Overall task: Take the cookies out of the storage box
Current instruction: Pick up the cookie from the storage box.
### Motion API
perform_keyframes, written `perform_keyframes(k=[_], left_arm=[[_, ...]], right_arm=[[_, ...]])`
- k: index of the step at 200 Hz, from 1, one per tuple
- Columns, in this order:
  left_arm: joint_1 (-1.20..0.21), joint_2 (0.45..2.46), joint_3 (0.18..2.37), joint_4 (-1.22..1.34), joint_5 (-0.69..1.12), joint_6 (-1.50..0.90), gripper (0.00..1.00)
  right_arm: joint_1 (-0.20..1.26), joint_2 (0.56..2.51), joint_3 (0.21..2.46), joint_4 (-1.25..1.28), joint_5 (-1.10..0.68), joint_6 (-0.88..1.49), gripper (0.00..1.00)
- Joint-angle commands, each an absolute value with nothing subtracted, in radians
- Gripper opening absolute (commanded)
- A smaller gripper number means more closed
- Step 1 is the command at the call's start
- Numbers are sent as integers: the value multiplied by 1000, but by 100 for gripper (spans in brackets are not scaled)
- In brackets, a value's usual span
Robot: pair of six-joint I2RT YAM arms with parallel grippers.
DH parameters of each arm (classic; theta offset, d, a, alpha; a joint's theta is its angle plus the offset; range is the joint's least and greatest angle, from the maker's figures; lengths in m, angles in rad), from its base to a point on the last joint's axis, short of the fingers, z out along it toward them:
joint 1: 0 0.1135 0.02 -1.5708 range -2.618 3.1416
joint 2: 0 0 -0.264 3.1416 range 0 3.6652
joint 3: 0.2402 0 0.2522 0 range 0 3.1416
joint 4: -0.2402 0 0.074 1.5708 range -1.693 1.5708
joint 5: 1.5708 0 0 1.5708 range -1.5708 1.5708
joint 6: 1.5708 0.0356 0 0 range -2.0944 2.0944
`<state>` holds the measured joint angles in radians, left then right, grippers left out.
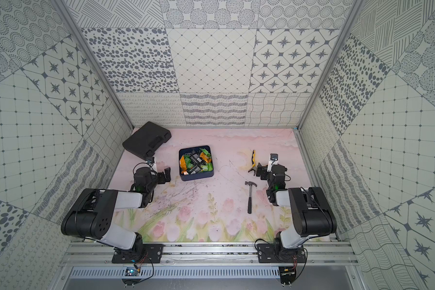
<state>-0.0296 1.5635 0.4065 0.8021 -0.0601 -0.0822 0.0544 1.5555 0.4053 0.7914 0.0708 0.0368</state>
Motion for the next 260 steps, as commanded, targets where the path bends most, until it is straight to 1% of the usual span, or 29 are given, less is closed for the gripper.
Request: perform_keyframes(k=[1, 27, 49, 74, 90, 104, 111, 118, 131, 146, 156, 175, 192, 206, 218, 237, 260], left_arm=[[-32, 1569, 413, 836, -51, -65, 99], [-35, 1523, 412, 799, -8, -45, 98], [-37, 1395, 438, 638, -1, -49, 98], [-36, 1258, 462, 494, 46, -49, 97], [-36, 1191, 497, 371, 73, -81, 96], [-38, 1148, 544, 248, 102, -138, 94], [-37, 1132, 570, 185, 117, -171, 93], [-38, 1123, 599, 123, 126, -203, 93], [-38, 1115, 651, 19, 141, -301, 91], [-54, 1124, 714, -88, 168, -403, 88], [-78, 1140, 759, -163, 154, -461, 87], [-165, 1180, 846, -287, 83, -530, 84], [-221, 1218, 910, -367, 21, -597, 81], [-237, 1247, 941, -403, 12, -665, 76], [-248, 1271, 969, -436, 11, -704, 74], [-252, 1304, 998, -495, 10, -748, 70], [-251, 1321, 1017, -577, -23, -818, 59]], right_arm=[[50, 1556, 413, 838, 63, 30, 98], [50, 1528, 411, 824, 50, 26, 98], [53, 1380, 398, 728, 4, 2, 98], [53, 1189, 389, 616, 24, 27, 98], [53, 1078, 435, 446, 46, 127, 99], [53, 1003, 528, 160, 73, 271, 98], [51, 992, 535, 119, 71, 324, 98], [49, 982, 535, 101, 32, 335, 98], [50, 971, 570, 50, -24, 371, 97], [51, 968, 602, -26, -73, 454, 91], [53, 969, 620, -71, -116, 498, 86], [91, 984, 657, -147, -156, 568, 79], [179, 1012, 699, -197, -143, 584, 76], [285, 1045, 737, -209, -88, 569, 74], [368, 1091, 773, -202, -44, 552, 73], [483, 1184, 843, -181, -22, 532, 70], [593, 1318, 956, -164, -15, 510, 66]])
